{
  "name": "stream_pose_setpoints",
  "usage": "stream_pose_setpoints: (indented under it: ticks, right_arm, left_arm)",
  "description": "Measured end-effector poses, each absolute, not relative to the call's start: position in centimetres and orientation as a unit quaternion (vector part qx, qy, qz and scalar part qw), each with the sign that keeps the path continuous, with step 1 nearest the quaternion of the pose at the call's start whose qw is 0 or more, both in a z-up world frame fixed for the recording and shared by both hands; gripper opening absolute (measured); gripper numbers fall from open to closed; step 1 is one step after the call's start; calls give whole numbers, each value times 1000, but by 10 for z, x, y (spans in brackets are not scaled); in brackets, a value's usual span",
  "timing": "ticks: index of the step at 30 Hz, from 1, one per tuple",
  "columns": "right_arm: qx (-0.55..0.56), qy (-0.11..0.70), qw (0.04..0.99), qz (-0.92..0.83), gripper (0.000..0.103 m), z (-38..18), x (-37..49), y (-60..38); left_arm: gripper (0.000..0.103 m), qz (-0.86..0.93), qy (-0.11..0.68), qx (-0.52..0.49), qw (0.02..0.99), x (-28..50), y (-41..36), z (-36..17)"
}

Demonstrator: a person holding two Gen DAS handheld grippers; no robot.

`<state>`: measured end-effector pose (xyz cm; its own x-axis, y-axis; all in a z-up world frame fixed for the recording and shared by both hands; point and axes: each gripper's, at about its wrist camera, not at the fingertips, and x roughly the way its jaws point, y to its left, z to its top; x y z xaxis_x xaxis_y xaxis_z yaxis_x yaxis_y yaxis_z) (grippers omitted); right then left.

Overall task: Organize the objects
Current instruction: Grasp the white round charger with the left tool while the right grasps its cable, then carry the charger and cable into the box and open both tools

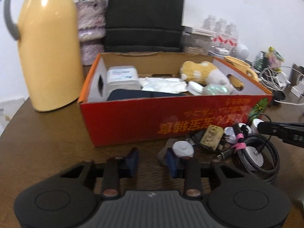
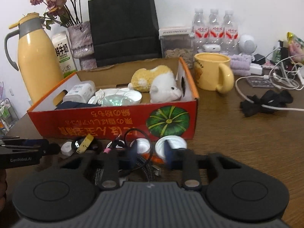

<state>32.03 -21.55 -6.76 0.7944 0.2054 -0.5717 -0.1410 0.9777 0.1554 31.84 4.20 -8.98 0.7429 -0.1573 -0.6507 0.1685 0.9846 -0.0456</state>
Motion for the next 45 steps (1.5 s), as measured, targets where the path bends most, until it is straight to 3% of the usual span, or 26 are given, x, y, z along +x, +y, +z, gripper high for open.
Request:
stream_pose_setpoints:
  ticks: [1, 4, 11, 20, 23, 27, 30, 32, 37, 45]
  right_arm:
    - [53, 305, 946, 91, 7, -69, 320, -214]
    - [53, 282, 954, 93, 5, -58, 311, -211]
    - [54, 205, 969, 125, 4, 0, 247, -221]
    - [154, 175, 939, 254, 4, 26, 182, -244]
    - [135, 270, 932, 201, 4, -17, 201, -234]
    - [113, 332, 923, 157, 5, -63, 204, -227]
    - [133, 331, 919, 165, 5, -64, 195, -232]
    - [126, 328, 922, 162, 5, -61, 190, -234]
    - [126, 329, 922, 161, 5, -60, 190, -233]
    - [122, 337, 918, 169, 5, -63, 184, -232]
  left_arm:
    - [4, -100, 350, 5, 931, 318, 41, -89]
    - [1, -73, 329, 42, 940, 307, 30, -82]
    - [1, -40, 231, -13, 972, 226, 47, -22]
    - [1, -63, 231, -48, 970, 155, 36, -7]
    - [2, -74, 267, -45, 960, 158, 22, -29]
    - [6, -60, 318, -7, 946, 173, 7, -65]
    - [29, -86, 313, -14, 946, 162, 5, -69]
    - [52, -126, 298, -28, 946, 150, 3, -64]
    - [53, -220, 317, -16, 922, 131, -24, -72]
    - [53, -191, 339, 22, 921, 144, -38, -91]
